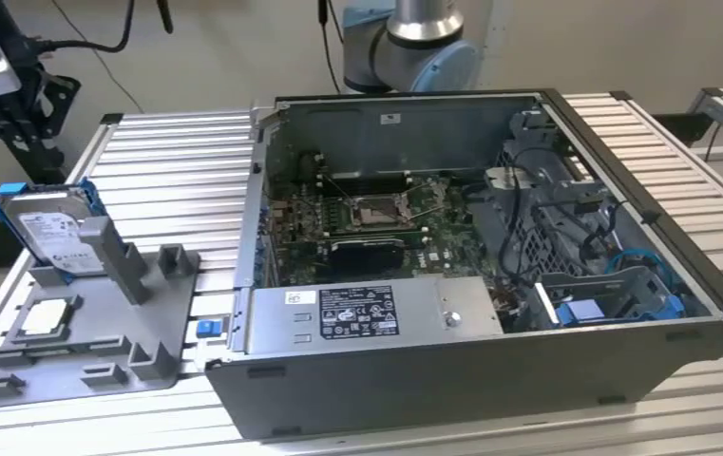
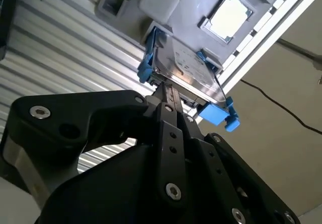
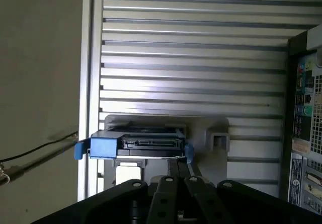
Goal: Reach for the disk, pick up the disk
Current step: 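Reach for the disk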
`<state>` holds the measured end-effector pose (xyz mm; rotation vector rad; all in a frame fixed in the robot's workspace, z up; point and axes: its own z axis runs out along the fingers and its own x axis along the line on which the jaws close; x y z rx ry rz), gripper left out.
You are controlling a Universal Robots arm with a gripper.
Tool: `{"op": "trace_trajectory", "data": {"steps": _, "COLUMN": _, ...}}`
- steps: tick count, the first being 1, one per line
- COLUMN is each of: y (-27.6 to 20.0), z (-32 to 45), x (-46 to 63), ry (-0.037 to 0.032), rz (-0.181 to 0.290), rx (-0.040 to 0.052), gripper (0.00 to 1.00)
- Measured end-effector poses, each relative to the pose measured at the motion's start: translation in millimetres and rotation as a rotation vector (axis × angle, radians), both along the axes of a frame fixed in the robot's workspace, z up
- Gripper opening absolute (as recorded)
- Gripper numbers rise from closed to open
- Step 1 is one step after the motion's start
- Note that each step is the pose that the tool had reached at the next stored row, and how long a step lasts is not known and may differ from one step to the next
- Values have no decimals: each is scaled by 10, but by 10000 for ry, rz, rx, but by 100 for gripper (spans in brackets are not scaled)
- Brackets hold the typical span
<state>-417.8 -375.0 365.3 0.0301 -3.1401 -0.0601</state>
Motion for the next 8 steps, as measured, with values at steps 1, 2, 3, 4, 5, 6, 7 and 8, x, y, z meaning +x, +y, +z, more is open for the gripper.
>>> {"op": "trace_trajectory", "data": {"steps": 1, "y": 12, "z": -2, "x": -45, "ry": 1, "rz": -1, "rx": -1, "gripper": 0}}
{"op": "trace_trajectory", "data": {"steps": 2, "y": 22, "z": -5, "x": -90, "ry": 1, "rz": -1, "rx": -1, "gripper": 0}}
{"op": "trace_trajectory", "data": {"steps": 3, "y": 32, "z": -7, "x": -134, "ry": 2, "rz": -2, "rx": -1, "gripper": 0}}
{"op": "trace_trajectory", "data": {"steps": 4, "y": 40, "z": -11, "x": -180, "ry": 0, "rz": -1, "rx": 0, "gripper": 0}}
{"op": "trace_trajectory", "data": {"steps": 5, "y": 47, "z": -13, "x": -227, "ry": 1, "rz": 0, "rx": -1, "gripper": 0}}
{"op": "trace_trajectory", "data": {"steps": 6, "y": 54, "z": -15, "x": -271, "ry": 1, "rz": 0, "rx": -1, "gripper": 0}}
{"op": "trace_trajectory", "data": {"steps": 7, "y": 59, "z": -17, "x": -311, "ry": 1, "rz": 0, "rx": -1, "gripper": 0}}
{"op": "trace_trajectory", "data": {"steps": 8, "y": 63, "z": -20, "x": -352, "ry": 1, "rz": -1, "rx": -1, "gripper": 0}}
